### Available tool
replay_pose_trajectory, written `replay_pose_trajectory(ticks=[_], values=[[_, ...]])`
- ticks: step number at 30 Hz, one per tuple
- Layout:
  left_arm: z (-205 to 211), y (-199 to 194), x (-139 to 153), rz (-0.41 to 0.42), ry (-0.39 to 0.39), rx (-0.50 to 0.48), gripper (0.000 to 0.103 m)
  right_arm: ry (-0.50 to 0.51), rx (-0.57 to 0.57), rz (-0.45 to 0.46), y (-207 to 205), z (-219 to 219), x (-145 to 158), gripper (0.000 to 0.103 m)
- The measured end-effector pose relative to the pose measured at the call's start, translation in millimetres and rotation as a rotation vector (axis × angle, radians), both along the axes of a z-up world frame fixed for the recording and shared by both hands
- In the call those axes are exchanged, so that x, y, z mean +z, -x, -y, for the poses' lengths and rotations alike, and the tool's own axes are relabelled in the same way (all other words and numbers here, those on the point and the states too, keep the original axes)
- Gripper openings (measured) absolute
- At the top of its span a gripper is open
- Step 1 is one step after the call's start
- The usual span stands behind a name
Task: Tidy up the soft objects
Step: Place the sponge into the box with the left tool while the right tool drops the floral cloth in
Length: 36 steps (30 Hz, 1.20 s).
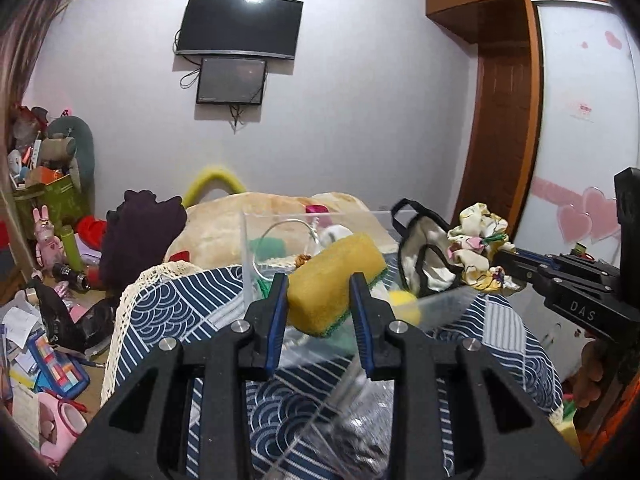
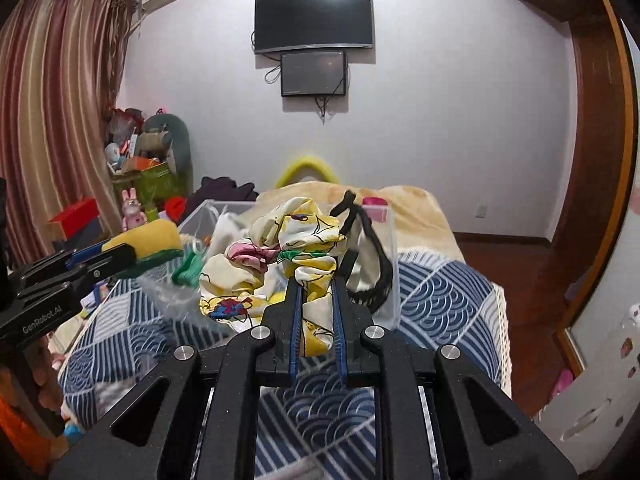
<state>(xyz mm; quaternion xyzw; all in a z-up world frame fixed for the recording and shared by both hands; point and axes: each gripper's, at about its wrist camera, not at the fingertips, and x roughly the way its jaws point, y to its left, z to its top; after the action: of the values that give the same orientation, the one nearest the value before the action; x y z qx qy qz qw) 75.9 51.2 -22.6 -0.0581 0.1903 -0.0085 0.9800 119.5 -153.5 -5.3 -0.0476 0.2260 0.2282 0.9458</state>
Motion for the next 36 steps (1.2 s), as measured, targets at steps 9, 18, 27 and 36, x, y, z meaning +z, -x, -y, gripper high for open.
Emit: replay_pose_trajectory(ticks=[9, 18, 27, 36], values=[[4.1, -33.7, -14.0, -0.04, -0.029, 0.011, 0.031, 0.023, -0.022, -0.019, -36.2, -18.8, -1.1, 0.013], [11.5, -61.8, -24.0, -0.092, -0.068, -0.006, 0.03, 0.085, -0.006, -0.081, -57.1, -41.0, -22.1, 0.013], [17.0, -65.2, -36.8, -0.141, -0.071, -0.025, 0.034, 0.112, 0.011, -0.126, -58.1, -39.1, -29.7, 0.017], [16.6, -47.6, -30.8, -0.128, -0.055, -0.035, 0.059, 0.107, 0.033, -0.107, -42.9, -29.3, -23.7, 0.047]])
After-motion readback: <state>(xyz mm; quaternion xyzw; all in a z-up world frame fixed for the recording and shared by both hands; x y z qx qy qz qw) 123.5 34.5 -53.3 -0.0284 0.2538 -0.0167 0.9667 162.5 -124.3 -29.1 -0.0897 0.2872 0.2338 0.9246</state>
